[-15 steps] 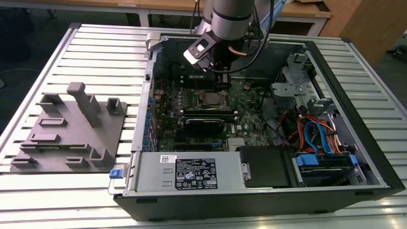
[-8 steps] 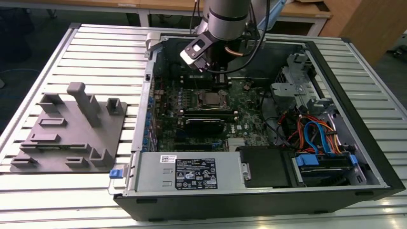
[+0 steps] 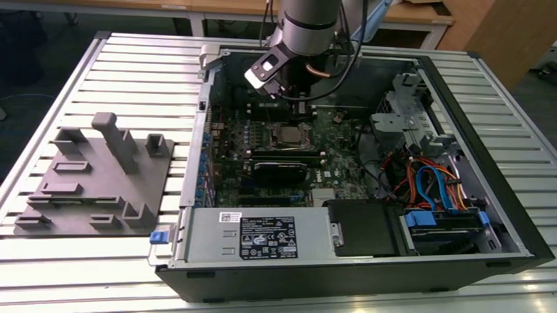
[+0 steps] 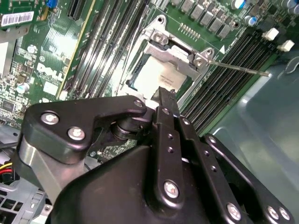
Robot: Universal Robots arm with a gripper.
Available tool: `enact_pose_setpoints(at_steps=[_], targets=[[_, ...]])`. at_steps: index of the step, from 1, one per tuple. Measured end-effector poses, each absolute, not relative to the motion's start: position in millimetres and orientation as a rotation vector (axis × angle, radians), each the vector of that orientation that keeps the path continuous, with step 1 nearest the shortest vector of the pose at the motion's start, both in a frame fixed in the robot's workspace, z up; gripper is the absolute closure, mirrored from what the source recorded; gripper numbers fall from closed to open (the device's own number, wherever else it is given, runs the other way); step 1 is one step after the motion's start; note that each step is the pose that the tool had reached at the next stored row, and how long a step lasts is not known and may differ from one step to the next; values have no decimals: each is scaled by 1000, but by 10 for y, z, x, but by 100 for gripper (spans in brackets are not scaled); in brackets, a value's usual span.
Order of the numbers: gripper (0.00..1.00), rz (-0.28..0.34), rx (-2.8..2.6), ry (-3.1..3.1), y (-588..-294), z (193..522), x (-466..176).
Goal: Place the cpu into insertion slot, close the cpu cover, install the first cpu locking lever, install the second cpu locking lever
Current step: 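Close the cpu cover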
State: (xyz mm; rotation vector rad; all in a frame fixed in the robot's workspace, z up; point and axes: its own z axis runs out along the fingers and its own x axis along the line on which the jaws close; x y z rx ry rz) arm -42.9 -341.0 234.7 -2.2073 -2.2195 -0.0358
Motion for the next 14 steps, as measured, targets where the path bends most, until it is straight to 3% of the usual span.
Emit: enact_pose_setpoints(at_steps=[14], targets=[[90,-31,-2178,-2239,-3410,2144,-582]])
